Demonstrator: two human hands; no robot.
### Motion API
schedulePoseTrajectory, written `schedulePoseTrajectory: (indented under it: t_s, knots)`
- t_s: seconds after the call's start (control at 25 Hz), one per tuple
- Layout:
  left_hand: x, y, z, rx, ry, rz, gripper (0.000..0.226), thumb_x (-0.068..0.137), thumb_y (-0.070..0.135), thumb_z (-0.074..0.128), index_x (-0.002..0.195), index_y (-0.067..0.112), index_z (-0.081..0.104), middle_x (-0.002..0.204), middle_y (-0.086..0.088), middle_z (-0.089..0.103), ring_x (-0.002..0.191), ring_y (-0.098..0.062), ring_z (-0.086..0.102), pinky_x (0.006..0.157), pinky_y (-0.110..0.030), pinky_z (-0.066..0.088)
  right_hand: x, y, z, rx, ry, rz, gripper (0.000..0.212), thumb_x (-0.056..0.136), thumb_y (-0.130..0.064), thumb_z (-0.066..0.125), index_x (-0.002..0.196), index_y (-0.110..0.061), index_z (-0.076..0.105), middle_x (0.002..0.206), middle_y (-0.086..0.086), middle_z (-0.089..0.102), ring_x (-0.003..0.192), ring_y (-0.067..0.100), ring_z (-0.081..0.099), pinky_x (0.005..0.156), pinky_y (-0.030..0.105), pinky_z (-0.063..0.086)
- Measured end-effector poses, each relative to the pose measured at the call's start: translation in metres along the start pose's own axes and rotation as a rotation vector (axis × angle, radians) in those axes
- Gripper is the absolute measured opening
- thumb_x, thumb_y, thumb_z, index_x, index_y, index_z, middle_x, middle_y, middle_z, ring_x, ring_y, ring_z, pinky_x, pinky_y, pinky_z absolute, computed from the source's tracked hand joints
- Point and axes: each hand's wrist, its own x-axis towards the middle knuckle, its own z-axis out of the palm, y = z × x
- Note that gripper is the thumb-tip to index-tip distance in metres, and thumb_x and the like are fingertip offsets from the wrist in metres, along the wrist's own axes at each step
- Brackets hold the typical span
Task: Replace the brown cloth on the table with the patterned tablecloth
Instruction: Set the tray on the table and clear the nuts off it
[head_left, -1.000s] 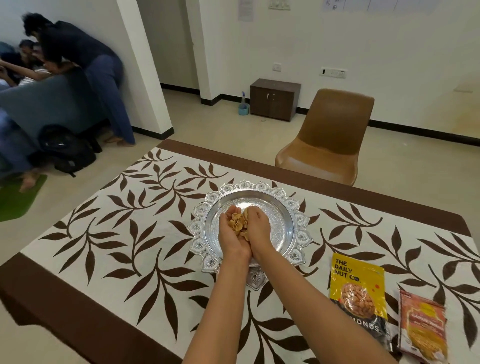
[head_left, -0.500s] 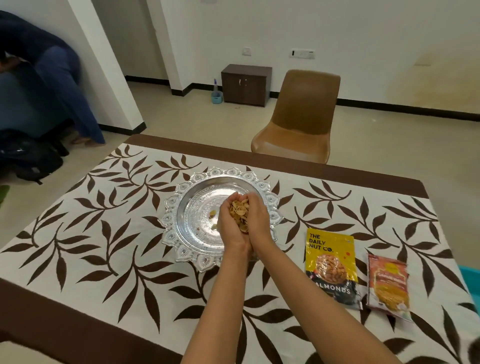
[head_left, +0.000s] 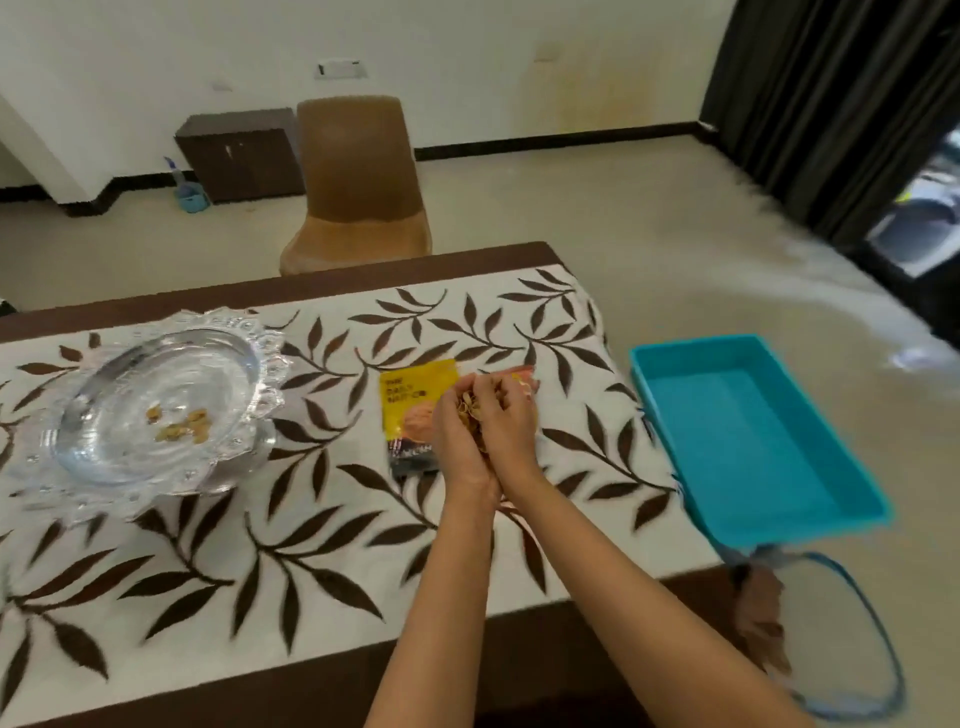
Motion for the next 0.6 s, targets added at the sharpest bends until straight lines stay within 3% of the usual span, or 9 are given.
schedulePoseTrajectory:
  t_s: [0.08, 0.16, 0.32, 0.48, 0.6]
  knots:
    - [-0.055, -0.051, 0.024, 0.023, -0.009, -0.033, 0.028, 0.095, 0.036, 0.051, 0.108, 0.019, 0.069, 0.112, 0.003, 0.069, 0.099, -0.006, 0.065, 0.089, -0.040, 0.052, -0.025, 0.021, -0.066, -0.009, 0.133, 0.019, 0.023, 0.095, -0.036, 0.048, 0.076, -0.025, 0.054, 0.074, -0.001, 0.060, 0.076, 0.017, 0.060, 0.079, 0.049, 0.052]
    - [-0.111, -0.099, 0.039, 0.071, -0.035, -0.038, 0.022, 0.093, 0.025, 0.054, 0.101, 0.013, 0.071, 0.104, -0.009, 0.071, 0.097, -0.019, 0.067, 0.086, -0.033, 0.053, -0.055, 0.042, -0.133, 0.013, 0.212, 0.072, 0.020, 0.094, -0.033, 0.052, 0.080, -0.020, 0.056, 0.076, 0.005, 0.062, 0.077, 0.024, 0.063, 0.076, 0.052, 0.053]
    - [-0.191, -0.204, 0.060, 0.177, -0.110, -0.158, 0.018, 0.094, 0.015, 0.053, 0.094, 0.013, 0.071, 0.096, -0.009, 0.071, 0.091, -0.019, 0.067, 0.080, -0.029, 0.052, -0.115, 0.096, -0.248, 0.001, 0.413, 0.130, 0.017, 0.094, -0.027, 0.054, 0.081, -0.015, 0.057, 0.076, 0.007, 0.063, 0.077, 0.021, 0.064, 0.074, 0.045, 0.053]
    - [-0.246, -0.305, 0.048, 0.343, -0.180, -0.259, 0.022, 0.097, 0.014, 0.049, 0.092, 0.013, 0.070, 0.092, -0.009, 0.071, 0.091, -0.021, 0.067, 0.079, -0.030, 0.053, -0.175, 0.156, -0.330, 0.002, 0.583, 0.214, 0.016, 0.095, -0.021, 0.055, 0.081, -0.013, 0.058, 0.073, 0.002, 0.063, 0.072, 0.011, 0.062, 0.067, 0.029, 0.050]
    - [-0.279, -0.372, 0.028, 0.478, -0.241, -0.339, 0.024, 0.100, 0.015, 0.044, 0.095, 0.013, 0.068, 0.095, -0.010, 0.070, 0.088, -0.020, 0.067, 0.074, -0.027, 0.053, -0.219, 0.207, -0.374, 0.000, 0.654, 0.300, 0.018, 0.096, -0.024, 0.053, 0.081, -0.016, 0.057, 0.073, 0.000, 0.062, 0.074, 0.014, 0.062, 0.068, 0.032, 0.051]
